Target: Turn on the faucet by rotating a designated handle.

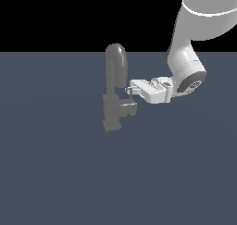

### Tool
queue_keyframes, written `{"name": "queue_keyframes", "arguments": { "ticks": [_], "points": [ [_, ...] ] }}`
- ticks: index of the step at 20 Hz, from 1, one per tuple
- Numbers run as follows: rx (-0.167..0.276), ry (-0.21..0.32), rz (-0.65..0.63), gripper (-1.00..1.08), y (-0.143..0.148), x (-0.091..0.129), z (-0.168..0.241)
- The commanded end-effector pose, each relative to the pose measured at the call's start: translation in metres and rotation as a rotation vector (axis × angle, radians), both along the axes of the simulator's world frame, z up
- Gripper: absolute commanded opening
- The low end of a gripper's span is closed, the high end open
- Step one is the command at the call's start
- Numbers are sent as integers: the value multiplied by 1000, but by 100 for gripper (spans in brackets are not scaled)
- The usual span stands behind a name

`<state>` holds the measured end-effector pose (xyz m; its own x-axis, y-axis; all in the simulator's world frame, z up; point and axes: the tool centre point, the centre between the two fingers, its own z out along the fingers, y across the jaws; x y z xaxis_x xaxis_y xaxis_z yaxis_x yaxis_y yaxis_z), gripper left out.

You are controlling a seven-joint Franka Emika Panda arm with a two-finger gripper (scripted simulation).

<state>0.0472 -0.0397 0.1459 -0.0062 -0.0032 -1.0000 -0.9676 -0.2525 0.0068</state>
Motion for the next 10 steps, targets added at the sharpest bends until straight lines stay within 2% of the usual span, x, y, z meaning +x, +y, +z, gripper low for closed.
{"name": "queue_keyframes", "arguments": {
  "ticks": [1, 10],
  "points": [
    [0, 0, 0, -100, -1, -5, 1],
    [1, 0, -1, -100, -6, -25, 7]
  ]
}}
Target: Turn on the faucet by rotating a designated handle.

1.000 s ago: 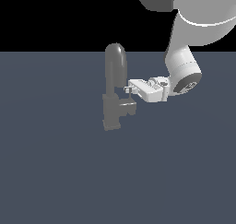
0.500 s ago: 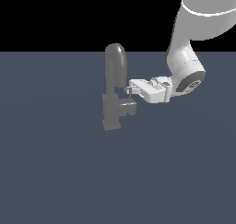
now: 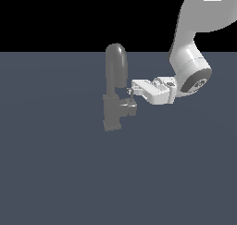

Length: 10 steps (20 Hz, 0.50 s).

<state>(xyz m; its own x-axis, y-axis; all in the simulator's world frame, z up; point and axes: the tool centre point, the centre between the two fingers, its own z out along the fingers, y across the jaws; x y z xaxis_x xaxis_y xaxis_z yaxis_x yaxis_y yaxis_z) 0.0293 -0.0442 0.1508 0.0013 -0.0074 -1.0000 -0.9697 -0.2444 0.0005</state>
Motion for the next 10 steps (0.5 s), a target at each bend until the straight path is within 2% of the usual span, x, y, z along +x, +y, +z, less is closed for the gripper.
{"name": "queue_keyframes", "arguments": {
  "ticks": [1, 4, 5, 10],
  "points": [
    [5, 8, 7, -100, -2, -10, 2],
    [5, 8, 7, -100, -3, -15, 3],
    [1, -4, 2, -100, -2, -8, 5],
    [3, -1, 3, -100, -6, -24, -3]
  ]
}}
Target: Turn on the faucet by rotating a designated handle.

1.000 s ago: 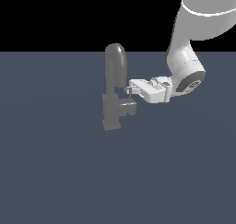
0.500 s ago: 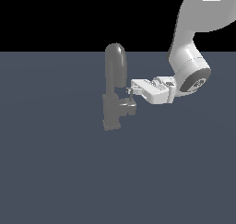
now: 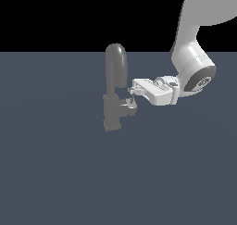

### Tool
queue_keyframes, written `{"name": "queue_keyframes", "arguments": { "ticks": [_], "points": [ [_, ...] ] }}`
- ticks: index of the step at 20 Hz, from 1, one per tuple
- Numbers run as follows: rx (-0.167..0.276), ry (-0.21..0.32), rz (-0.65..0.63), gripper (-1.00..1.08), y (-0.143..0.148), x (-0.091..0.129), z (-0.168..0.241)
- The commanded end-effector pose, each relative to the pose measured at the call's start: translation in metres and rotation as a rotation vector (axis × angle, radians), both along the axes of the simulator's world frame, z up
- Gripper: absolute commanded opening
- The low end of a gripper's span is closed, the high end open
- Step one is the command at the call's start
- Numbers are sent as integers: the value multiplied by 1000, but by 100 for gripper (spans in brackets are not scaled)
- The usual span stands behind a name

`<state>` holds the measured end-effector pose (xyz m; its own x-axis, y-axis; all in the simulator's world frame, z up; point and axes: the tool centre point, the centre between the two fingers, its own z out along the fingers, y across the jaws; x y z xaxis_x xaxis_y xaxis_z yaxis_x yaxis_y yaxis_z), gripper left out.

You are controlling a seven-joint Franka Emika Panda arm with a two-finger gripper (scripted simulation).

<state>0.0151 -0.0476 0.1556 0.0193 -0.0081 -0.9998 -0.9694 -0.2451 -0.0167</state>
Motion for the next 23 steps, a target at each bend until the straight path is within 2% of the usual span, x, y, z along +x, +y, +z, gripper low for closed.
{"name": "queue_keyframes", "arguments": {
  "ticks": [1, 10, 11, 12, 23],
  "points": [
    [4, 18, 3, -100, -3, -13, -10],
    [6, 25, 6, -100, -12, -45, -26],
    [6, 25, 6, -100, -12, -45, -26],
    [3, -8, 6, -100, -8, -32, -12],
    [6, 26, 6, -100, -15, -59, -80]
  ]
}}
